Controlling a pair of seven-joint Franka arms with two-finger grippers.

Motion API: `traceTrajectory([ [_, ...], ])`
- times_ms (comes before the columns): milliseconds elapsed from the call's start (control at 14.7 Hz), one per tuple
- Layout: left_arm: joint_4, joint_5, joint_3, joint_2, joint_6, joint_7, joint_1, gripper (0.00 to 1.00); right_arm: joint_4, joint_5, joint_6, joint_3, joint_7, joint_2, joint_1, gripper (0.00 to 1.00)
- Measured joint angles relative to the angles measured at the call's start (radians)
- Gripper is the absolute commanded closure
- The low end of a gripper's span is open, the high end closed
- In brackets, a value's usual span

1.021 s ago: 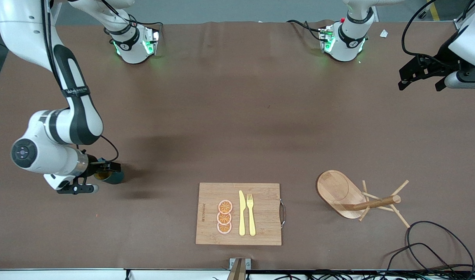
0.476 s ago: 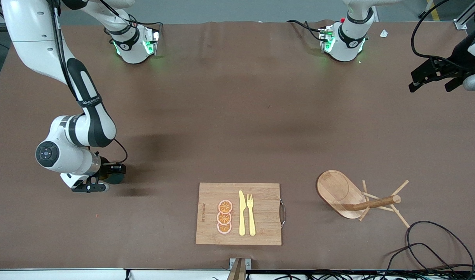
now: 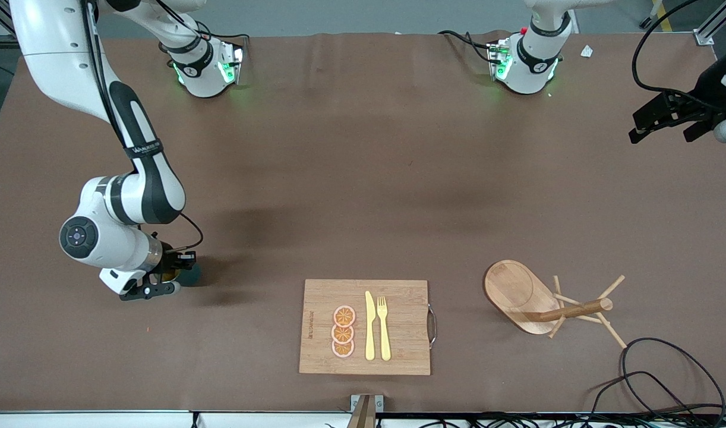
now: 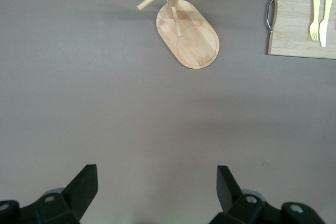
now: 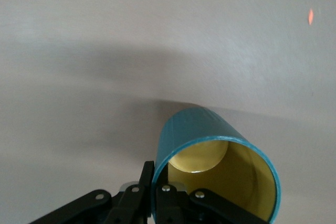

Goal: Pass cup and hang on rack
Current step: 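Close the right gripper on the teal mug rim, then carry the teal mug with the right gripper toward the table middle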

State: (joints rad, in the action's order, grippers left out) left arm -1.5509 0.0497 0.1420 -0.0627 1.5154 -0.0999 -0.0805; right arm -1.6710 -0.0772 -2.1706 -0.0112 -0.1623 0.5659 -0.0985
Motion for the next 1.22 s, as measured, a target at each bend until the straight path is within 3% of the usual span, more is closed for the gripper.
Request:
traceTrajectory([
  [272, 0.0, 0.0, 0.0, 0.0, 0.0, 0.0, -0.001, 0.0, 0.152, -0.001, 0.138, 0.077, 0.059, -0.016, -0.054, 1.0],
  [612, 0.0, 0.001, 0.001, 0.0, 0.0, 0.0, 0.0, 0.0, 0.256, 0.0, 0.158, 0.118, 0.386, 0.004, -0.302, 1.0],
  [885, 0.0, 0.005, 0.002, 0.0, 0.0, 0.0, 0.0, 0.0, 0.42, 0.0, 0.126, 0.117, 0.614, 0.139, -0.493, 1.0],
  [1225, -0.001, 0.007, 0.004, 0.003, -0.001, 0.001, 0.0, 0.0, 0.541, 0.0, -0.039, 0.113, 0.758, 0.312, -0.623, 1.0],
])
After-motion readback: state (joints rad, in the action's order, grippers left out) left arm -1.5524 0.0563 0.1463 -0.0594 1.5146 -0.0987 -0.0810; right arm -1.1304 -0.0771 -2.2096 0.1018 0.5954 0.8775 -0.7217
